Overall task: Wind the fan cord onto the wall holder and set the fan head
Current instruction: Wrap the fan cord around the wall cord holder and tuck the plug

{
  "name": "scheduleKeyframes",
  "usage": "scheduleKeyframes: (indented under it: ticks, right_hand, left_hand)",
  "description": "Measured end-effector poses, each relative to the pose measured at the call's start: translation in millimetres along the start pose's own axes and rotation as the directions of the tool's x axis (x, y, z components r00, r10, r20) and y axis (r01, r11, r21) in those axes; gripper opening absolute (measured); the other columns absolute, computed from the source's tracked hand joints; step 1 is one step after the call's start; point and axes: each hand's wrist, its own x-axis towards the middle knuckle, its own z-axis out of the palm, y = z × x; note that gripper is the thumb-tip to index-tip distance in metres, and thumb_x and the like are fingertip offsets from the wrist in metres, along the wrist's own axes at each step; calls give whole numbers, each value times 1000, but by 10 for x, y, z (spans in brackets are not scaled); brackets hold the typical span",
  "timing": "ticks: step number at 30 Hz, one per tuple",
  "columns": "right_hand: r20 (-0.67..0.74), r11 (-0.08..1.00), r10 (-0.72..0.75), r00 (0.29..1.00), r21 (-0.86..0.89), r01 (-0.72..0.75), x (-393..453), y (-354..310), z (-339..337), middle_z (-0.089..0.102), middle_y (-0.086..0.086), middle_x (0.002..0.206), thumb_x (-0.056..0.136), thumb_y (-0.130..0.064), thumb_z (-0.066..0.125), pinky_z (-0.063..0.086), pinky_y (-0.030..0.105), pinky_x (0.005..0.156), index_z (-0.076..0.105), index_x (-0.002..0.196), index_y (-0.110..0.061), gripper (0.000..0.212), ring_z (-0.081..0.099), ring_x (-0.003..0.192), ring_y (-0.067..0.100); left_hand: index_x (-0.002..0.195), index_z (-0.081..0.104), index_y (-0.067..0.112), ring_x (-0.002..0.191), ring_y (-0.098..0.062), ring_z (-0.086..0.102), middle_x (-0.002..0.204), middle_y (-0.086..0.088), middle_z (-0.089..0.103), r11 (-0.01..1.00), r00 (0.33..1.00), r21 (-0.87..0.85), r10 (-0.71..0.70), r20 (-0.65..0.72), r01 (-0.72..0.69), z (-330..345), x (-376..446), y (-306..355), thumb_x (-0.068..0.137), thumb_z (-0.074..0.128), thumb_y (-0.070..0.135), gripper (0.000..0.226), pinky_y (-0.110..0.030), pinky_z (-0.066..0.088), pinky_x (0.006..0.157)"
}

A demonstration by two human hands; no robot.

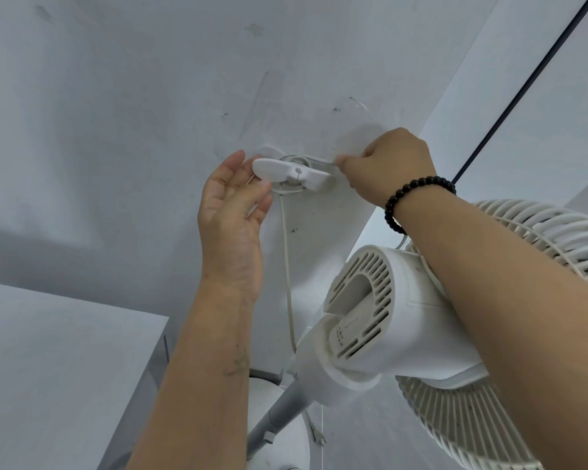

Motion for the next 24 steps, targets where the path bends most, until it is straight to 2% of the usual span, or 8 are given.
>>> scheduleKeyframes:
  ticks: [2,4,12,15,24]
  right_hand:
    - [-25,998,13,1000,-68,-15,23,-10,15,38,2,54,83,-25,56,27,22,43,40,56,-10,35,38,46,17]
    - [-55,995,21,998,-96,-26,37,-31,27,39,2,56,83,-21,55,25,22,44,34,56,-13,35,39,47,16]
    - [-128,995,54,990,-80,-64,39,3,-25,39,3,56,83,-18,55,26,21,44,35,54,-13,36,39,47,17]
    - [-139,992,62,988,-101,-77,35,16,-49,40,4,58,84,-19,56,25,21,45,35,55,-12,36,39,48,17]
    - [-49,977,82,995,-193,-90,-10,-4,-50,42,2,65,83,-13,53,28,22,46,37,62,-14,26,40,53,16]
  left_hand:
    - [119,55,18,119,-18,62,129,-8,64,1000,1000,-6,-7,-5,7,7,-6,-1,73,59,11,46,-32,49,100]
    - [119,55,18,118,-19,62,128,-8,65,1000,1000,-9,-15,-10,15,9,-10,-1,72,60,12,47,-33,50,99]
    - [106,63,22,117,-17,62,119,1,68,998,998,20,-64,-27,64,-22,0,3,72,62,17,35,-31,50,91]
    - [106,64,24,118,-17,62,126,-2,66,997,997,45,-68,-24,69,-24,6,9,73,63,18,33,-30,49,88]
    - [110,62,20,116,-19,64,127,-3,66,996,996,33,-79,-40,80,-17,-9,47,90,55,7,24,-35,48,100]
